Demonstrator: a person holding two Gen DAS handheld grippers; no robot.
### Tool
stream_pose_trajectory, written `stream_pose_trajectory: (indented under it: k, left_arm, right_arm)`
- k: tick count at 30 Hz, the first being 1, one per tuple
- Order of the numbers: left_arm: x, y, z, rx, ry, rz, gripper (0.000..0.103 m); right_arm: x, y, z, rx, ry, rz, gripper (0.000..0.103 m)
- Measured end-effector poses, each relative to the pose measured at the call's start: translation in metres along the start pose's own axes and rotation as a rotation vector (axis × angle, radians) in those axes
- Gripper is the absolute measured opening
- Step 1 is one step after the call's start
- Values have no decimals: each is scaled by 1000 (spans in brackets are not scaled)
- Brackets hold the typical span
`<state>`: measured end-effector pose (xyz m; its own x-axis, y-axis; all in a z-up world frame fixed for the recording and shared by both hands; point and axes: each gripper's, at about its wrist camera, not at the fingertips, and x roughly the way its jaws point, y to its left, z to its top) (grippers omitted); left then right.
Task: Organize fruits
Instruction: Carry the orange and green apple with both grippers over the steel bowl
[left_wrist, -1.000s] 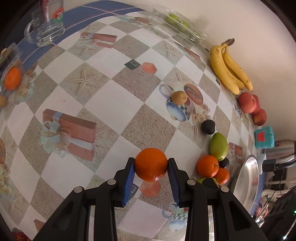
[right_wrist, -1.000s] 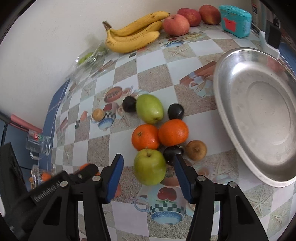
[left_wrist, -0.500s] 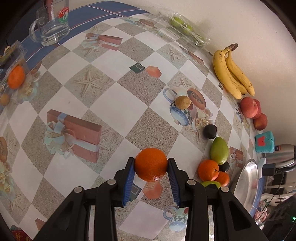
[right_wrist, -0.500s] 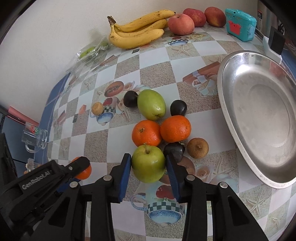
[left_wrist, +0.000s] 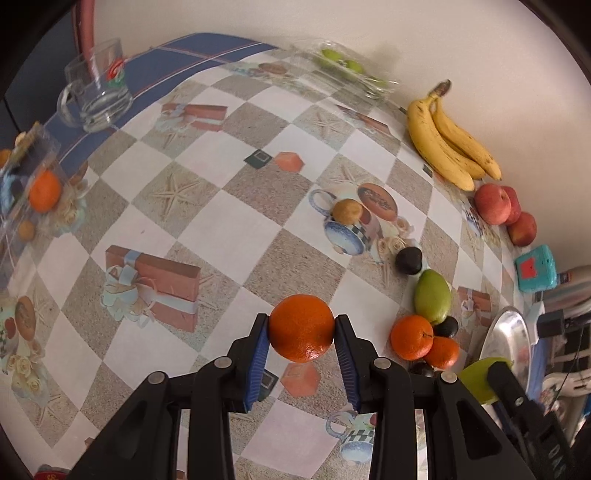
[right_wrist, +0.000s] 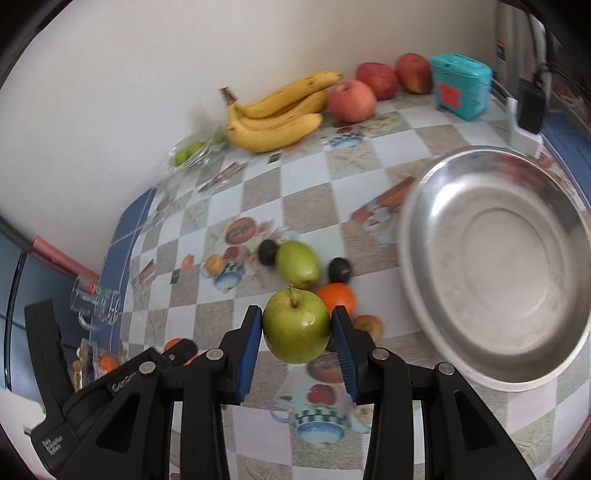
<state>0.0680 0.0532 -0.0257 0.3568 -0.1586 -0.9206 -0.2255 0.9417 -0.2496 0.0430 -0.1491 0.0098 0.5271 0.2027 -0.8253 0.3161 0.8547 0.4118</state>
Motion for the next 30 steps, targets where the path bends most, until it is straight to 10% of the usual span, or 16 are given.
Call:
stream_pose_trajectory:
  k: [17,30]
  left_arm:
    - [-12,-113,-35,287,6,-99,38]
    - [14,-243,-81,694,-10,-118,38]
  right_arm:
    - [-57,-111,39,174,-147,-201,40]
    - [-53,-176,47,288,-106,-286,40]
